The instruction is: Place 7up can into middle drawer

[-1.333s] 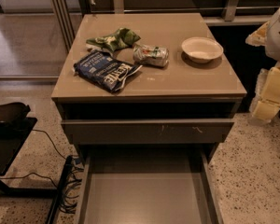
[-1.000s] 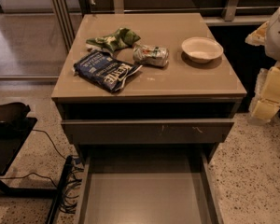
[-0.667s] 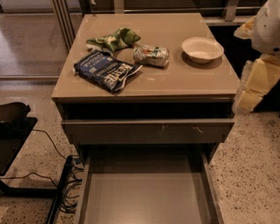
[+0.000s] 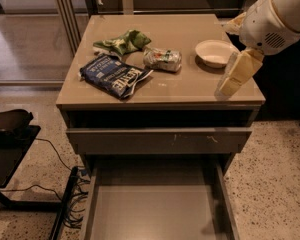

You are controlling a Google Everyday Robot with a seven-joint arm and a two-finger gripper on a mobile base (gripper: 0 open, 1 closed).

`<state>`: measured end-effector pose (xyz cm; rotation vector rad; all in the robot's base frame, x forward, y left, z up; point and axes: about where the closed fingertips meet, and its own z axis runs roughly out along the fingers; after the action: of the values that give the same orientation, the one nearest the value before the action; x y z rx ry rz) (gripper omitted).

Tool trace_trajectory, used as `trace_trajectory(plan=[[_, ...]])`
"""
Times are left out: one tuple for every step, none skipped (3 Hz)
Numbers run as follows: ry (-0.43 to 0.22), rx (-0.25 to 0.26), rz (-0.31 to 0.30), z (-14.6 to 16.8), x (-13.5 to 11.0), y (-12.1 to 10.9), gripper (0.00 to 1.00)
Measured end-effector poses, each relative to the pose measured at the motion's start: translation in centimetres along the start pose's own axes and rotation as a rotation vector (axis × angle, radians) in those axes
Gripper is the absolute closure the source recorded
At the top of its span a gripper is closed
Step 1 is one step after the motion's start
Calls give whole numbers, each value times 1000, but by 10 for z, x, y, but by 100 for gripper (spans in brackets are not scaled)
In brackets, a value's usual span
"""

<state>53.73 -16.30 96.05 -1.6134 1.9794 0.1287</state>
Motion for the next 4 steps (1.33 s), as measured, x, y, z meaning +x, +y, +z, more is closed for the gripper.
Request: trace_trajectory(plan=[[-130, -1, 42, 27, -7, -18, 0], [-141, 6, 37, 35, -12, -19, 0], [-178, 27, 23, 53, -18, -34, 0], [-222, 47, 4, 74, -25, -54, 0]])
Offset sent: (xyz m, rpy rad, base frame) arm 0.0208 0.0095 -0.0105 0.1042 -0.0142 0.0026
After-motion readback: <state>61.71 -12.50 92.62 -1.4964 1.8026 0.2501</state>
